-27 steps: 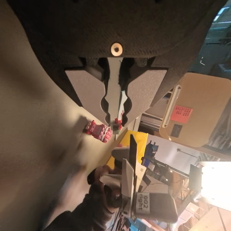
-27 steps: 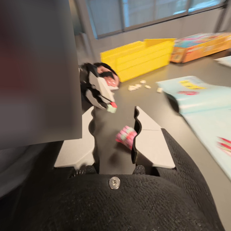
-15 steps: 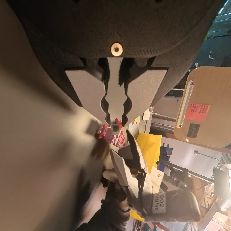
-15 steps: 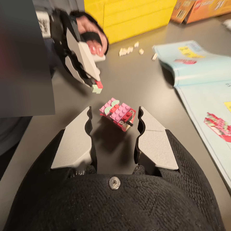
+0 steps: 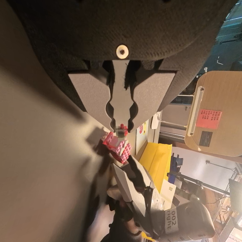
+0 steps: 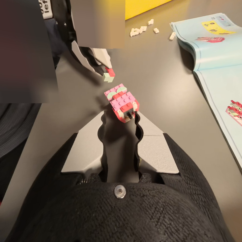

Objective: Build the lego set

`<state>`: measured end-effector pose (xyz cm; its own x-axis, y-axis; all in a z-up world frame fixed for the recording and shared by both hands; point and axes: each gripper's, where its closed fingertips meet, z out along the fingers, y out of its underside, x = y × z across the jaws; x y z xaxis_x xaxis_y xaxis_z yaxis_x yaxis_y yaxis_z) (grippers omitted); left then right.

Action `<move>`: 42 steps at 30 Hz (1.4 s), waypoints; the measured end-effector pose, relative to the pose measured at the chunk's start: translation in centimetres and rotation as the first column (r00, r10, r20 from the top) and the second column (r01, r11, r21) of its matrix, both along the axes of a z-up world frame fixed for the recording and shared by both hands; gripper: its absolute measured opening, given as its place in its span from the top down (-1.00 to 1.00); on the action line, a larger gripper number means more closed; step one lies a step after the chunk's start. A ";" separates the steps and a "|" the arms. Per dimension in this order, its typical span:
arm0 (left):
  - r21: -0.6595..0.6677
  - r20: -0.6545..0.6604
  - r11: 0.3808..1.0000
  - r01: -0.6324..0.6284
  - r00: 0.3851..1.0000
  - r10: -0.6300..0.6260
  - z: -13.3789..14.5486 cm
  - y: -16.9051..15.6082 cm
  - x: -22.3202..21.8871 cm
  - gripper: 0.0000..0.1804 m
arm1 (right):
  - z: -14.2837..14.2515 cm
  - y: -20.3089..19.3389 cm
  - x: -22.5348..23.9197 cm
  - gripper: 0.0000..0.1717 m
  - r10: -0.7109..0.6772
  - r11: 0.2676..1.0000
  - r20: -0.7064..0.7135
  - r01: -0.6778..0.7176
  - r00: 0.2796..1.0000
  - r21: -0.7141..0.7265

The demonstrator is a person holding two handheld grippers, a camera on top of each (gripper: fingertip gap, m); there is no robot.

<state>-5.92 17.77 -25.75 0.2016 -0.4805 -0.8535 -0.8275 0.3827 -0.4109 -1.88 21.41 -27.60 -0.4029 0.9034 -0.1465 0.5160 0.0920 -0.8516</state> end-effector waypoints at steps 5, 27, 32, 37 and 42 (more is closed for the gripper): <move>-0.024 -0.011 1.000 0.008 1.000 -0.008 -0.5 -0.1 0.1 0.81 | -0.5 0.2 -0.5 0.33 -0.033 0.999 0.021 0.033 0.999 0.032; -0.063 -0.018 0.998 0.002 1.000 -0.003 -1.4 0.2 0.0 0.81 | -0.7 -0.9 -1.0 0.52 -0.020 1.000 0.045 0.020 0.999 0.013; -0.066 -0.044 0.998 -0.009 0.999 0.006 -1.6 0.3 -0.4 0.81 | -0.7 -1.1 -0.9 0.53 -0.008 1.000 0.050 0.008 0.999 -0.003; -0.099 -0.088 0.993 -0.057 0.995 0.048 -2.3 0.6 -1.6 0.81 | -0.7 -1.1 -0.9 0.53 -0.013 1.000 0.052 0.014 0.999 -0.008; -0.100 -0.194 0.992 -0.072 0.980 0.051 -3.0 0.6 -2.3 0.81 | -0.7 -1.1 -0.9 0.53 -0.015 1.000 0.052 0.016 0.999 -0.010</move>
